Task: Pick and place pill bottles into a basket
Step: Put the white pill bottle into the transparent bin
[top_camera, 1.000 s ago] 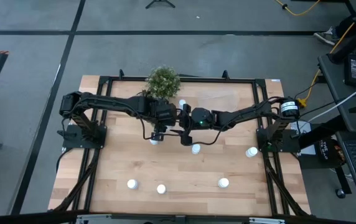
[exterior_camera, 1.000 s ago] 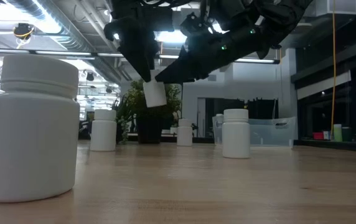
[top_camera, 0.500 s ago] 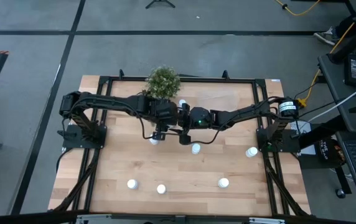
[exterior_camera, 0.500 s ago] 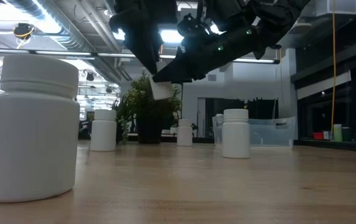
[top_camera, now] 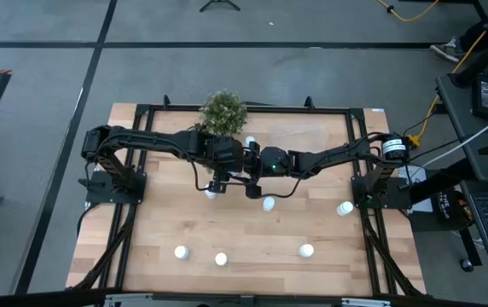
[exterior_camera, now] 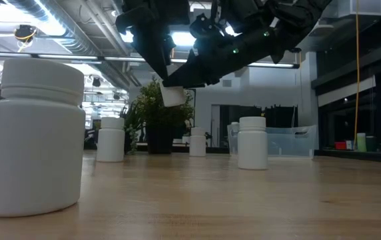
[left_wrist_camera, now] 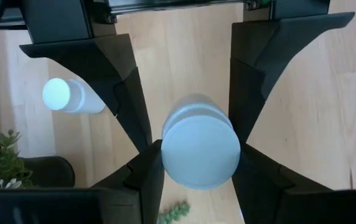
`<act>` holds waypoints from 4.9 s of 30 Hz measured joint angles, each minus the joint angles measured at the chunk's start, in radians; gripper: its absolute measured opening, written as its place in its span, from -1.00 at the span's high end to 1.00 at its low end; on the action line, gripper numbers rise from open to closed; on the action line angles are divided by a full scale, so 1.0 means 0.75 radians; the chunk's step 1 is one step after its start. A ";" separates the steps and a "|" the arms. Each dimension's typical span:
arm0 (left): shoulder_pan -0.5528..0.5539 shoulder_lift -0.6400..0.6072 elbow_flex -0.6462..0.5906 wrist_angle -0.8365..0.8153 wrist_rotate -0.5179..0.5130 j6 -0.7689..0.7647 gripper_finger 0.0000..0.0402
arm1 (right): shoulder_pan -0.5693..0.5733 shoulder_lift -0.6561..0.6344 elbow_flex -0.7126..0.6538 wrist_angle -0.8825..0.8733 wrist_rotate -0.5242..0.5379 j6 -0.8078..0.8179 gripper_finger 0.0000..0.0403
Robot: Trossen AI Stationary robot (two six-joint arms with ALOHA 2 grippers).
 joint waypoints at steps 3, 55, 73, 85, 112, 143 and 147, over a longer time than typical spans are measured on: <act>0.000 0.000 0.000 -0.001 0.000 0.000 0.24 | 0.002 0.000 0.011 -0.005 -0.008 -0.002 -0.16; 0.151 -0.444 -0.109 -0.091 0.056 0.080 0.46 | -0.017 -0.148 -0.019 -0.147 -0.118 -0.141 0.14; 0.203 -1.147 -0.984 0.620 0.206 0.064 0.99 | -0.104 -0.202 -0.044 -0.195 -0.116 -0.139 0.14; 0.203 -1.436 -1.297 0.842 0.210 0.050 0.99 | -0.195 -0.432 -0.403 0.122 0.034 -0.022 0.14; 0.202 -1.439 -1.313 0.945 0.162 0.027 0.99 | -0.363 -0.776 -0.790 0.117 0.353 0.250 0.14; 0.203 -1.439 -1.313 0.944 0.162 0.047 0.99 | -0.461 -0.440 -0.856 0.446 0.350 0.320 0.16; 0.203 -1.439 -1.312 0.944 0.162 0.048 0.98 | -0.461 -0.440 -0.914 0.564 0.351 0.325 0.16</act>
